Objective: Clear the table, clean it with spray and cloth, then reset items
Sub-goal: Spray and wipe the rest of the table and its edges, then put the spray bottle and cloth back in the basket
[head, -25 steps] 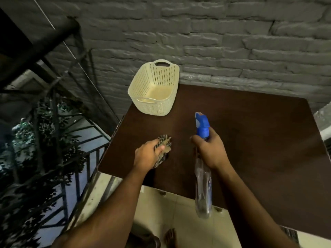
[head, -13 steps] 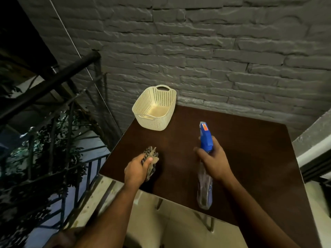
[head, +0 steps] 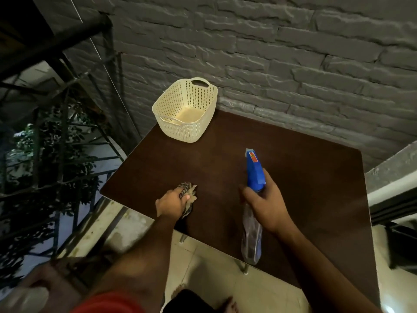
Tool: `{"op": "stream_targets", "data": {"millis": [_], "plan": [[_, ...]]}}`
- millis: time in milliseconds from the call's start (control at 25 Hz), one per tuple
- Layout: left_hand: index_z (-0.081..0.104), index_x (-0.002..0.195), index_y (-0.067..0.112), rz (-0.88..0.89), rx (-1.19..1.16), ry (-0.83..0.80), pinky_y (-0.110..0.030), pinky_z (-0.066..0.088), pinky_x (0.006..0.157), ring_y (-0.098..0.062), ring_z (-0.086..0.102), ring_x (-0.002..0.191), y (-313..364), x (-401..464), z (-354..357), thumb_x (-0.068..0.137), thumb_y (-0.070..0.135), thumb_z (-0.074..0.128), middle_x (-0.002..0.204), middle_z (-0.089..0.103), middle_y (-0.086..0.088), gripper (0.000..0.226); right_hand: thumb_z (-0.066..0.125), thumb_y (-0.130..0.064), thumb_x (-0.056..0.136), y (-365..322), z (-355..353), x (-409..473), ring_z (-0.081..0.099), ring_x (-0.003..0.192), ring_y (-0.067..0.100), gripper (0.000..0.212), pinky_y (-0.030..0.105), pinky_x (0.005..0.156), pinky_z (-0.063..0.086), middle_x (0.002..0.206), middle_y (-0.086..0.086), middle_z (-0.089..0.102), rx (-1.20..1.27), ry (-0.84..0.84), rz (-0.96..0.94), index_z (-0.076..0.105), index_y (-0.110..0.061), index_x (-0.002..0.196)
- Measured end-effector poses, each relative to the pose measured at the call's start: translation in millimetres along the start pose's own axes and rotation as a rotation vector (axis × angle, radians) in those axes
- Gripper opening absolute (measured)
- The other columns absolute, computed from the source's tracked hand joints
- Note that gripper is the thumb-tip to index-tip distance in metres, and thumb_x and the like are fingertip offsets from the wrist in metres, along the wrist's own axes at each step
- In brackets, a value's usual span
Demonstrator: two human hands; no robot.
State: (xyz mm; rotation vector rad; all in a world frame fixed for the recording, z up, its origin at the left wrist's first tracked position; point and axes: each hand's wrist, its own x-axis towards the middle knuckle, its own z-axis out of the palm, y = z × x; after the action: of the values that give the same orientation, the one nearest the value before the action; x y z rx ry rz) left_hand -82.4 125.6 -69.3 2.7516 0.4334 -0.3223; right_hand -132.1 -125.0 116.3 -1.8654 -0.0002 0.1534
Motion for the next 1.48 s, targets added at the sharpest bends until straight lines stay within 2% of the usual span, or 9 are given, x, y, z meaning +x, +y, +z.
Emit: {"op": "stream_targets", "data": {"millis": [280, 480, 720, 840, 920, 1000, 1160, 1320, 1480], "plan": [[0.051, 0.129, 0.036, 0.176, 0.033, -0.172, -0.038, 0.036, 0.092, -0.023, 0.054, 0.116, 16.4, -32.8, 11.5, 0.091, 0.05, 0.049, 0.125, 0.058, 0.0, 0.04, 0.066, -0.015, 0.087, -11.4, 8.1, 12.0, 0.058, 0.065, 0.008, 0.023, 0.022, 0.065, 0.052, 0.079, 0.004, 0.06, 0.013, -0.052, -0.062, 0.053, -0.03, 0.098], [0.054, 0.128, 0.034, 0.262, -0.045, -0.034, -0.035, 0.04, 0.09, -0.023, 0.056, 0.112, 30.0, -39.4, -38.4, 0.092, 0.047, 0.05, 0.118, 0.061, -0.001, 0.038, 0.066, -0.024, 0.084, -29.5, 10.3, 25.5, 0.069, 0.072, 0.028, 0.027, 0.046, 0.077, 0.058, 0.081, 0.018, 0.066, 0.059, -0.086, -0.108, 0.054, -0.018, 0.108], [0.055, 0.131, 0.03, 0.289, -0.19, 0.093, -0.035, 0.043, 0.097, -0.018, 0.057, 0.111, 17.0, -28.3, -128.0, 0.091, 0.048, 0.053, 0.121, 0.061, 0.001, 0.043, 0.068, -0.038, 0.087, -57.8, 3.8, 54.3, 0.063, 0.1, 0.028, 0.034, 0.041, 0.09, 0.051, 0.107, 0.014, 0.065, -0.012, -0.061, -0.164, 0.06, -0.012, 0.109], [0.053, 0.132, 0.032, 0.276, -0.21, 0.175, -0.037, 0.044, 0.098, -0.016, 0.055, 0.11, 14.3, 5.8, -183.3, 0.091, 0.046, 0.054, 0.117, 0.059, 0.004, 0.044, 0.07, -0.042, 0.084, -84.7, -0.3, 81.9, 0.061, 0.096, 0.015, 0.015, 0.031, 0.085, 0.051, 0.101, 0.001, 0.061, -0.035, -0.054, -0.227, 0.063, -0.038, 0.096], [0.052, 0.133, 0.032, 0.323, -0.163, 0.192, -0.035, 0.044, 0.093, -0.016, 0.055, 0.105, 20.3, 36.7, -219.0, 0.092, 0.044, 0.055, 0.109, 0.055, 0.005, 0.043, 0.074, -0.036, 0.082, -106.5, -2.0, 106.9, 0.06, 0.083, 0.001, 0.019, 0.018, 0.073, 0.047, 0.088, -0.007, 0.06, -0.026, -0.072, -0.259, 0.057, -0.045, 0.082], [0.051, 0.134, 0.031, 0.374, -0.096, 0.205, -0.035, 0.044, 0.094, -0.016, 0.055, 0.105, 28.9, 68.1, -249.1, 0.093, 0.041, 0.055, 0.108, 0.053, 0.006, 0.043, 0.077, -0.025, 0.081, -127.3, -1.2, 133.6, 0.059, 0.069, -0.006, 0.025, 0.01, 0.062, 0.045, 0.081, -0.01, 0.059, 0.019, -0.035, -0.256, 0.054, -0.037, 0.081], [0.05, 0.135, 0.034, 0.471, 0.036, 0.195, -0.042, 0.04, 0.1, -0.018, 0.053, 0.11, 50.4, 152.3, -295.6, 0.093, 0.037, 0.056, 0.117, 0.055, 0.004, 0.042, 0.077, -0.013, 0.08, -163.5, 14.3, 212.0, 0.054, 0.057, -0.002, 0.023, 0.014, 0.057, 0.048, 0.071, -0.001, 0.057, 0.173, 0.201, -0.291, 0.055, -0.017, 0.081], [0.052, 0.132, 0.039, 0.596, 0.214, 0.11, -0.039, 0.036, 0.097, -0.017, 0.049, 0.115, 68.9, 232.9, -302.2, 0.093, 0.035, 0.054, 0.12, 0.054, 0.004, 0.039, 0.073, -0.008, 0.083, -192.7, 42.0, 292.5, 0.061, 0.073, 0.006, 0.021, 0.021, 0.07, 0.054, 0.082, 0.001, 0.063, 0.231, 0.226, -0.314, 0.06, -0.009, 0.1], [0.057, 0.123, 0.038, 0.682, 0.357, -0.012, -0.038, 0.033, 0.091, -0.021, 0.049, 0.116, 79.5, 303.4, -268.4, 0.091, 0.036, 0.053, 0.117, 0.054, 0.0, 0.032, 0.069, -0.007, 0.086, -194.8, 70.4, 374.3, 0.067, 0.083, 0.006, 0.029, 0.018, 0.073, 0.054, 0.097, 0.005, 0.07, 0.166, 0.225, -0.308, 0.061, -0.004, 0.113]]}}
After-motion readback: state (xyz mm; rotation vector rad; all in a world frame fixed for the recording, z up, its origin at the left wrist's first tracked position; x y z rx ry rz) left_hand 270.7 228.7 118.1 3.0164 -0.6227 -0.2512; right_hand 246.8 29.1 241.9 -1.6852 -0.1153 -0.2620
